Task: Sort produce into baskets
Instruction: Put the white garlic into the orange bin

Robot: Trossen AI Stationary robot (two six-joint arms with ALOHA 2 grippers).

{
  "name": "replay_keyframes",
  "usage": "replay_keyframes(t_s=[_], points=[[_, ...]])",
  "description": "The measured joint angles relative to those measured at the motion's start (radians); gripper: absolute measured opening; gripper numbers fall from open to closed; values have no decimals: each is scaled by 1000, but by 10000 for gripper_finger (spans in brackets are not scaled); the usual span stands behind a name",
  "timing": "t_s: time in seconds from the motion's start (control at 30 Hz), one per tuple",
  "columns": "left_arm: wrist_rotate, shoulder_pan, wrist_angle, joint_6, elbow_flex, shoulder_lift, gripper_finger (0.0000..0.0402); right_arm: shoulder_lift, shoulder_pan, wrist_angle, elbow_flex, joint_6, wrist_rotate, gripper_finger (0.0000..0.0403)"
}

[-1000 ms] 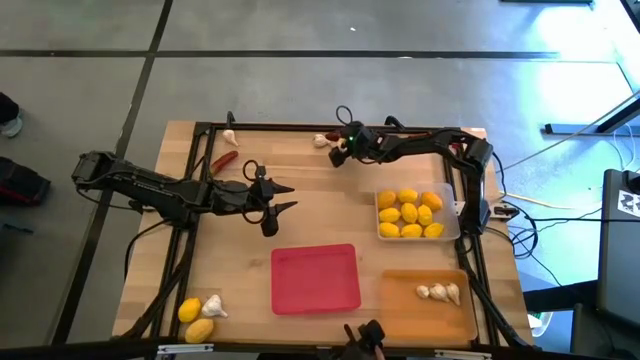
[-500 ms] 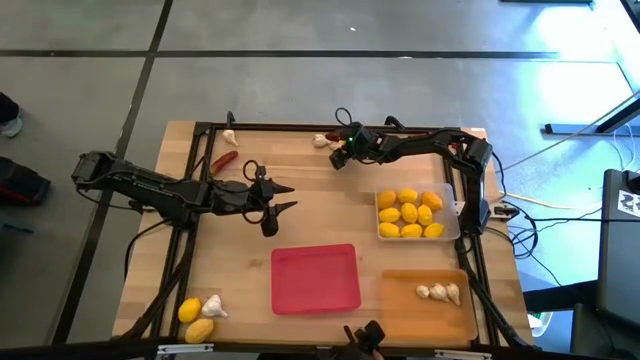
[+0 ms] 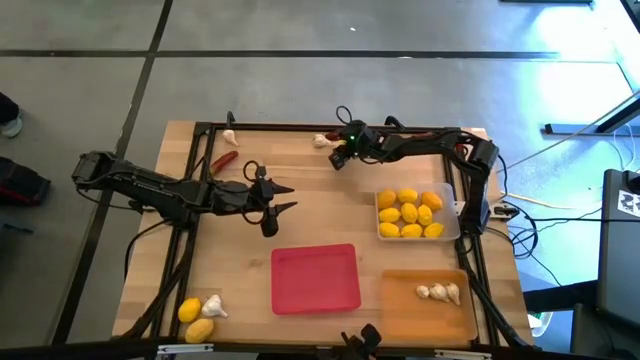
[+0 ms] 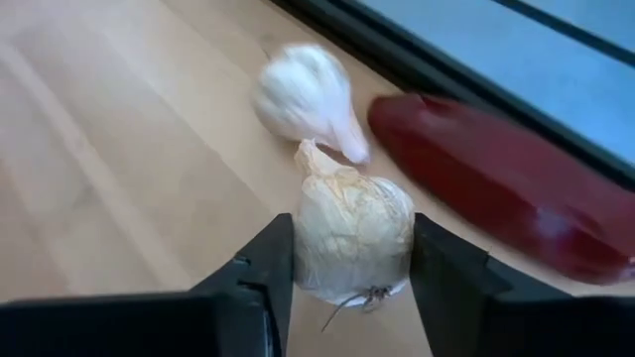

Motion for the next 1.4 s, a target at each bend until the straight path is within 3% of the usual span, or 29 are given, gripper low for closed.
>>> replay_keyframes(t_s=[0.43,0.83,1.0,1.4], points=[[0,0,-1,-16,0,0,169,-202,124,-123,0,-49,4,156],[0,0,-2,-26,0,0,169,-408,260,-439,0,-53,31,156],[0,0,-1,-25,0,0,169,-442,336,-539,0,-50,108,156],[1,0,-4,-25,0,0,169,-506,513,-677,0,22,108,156]])
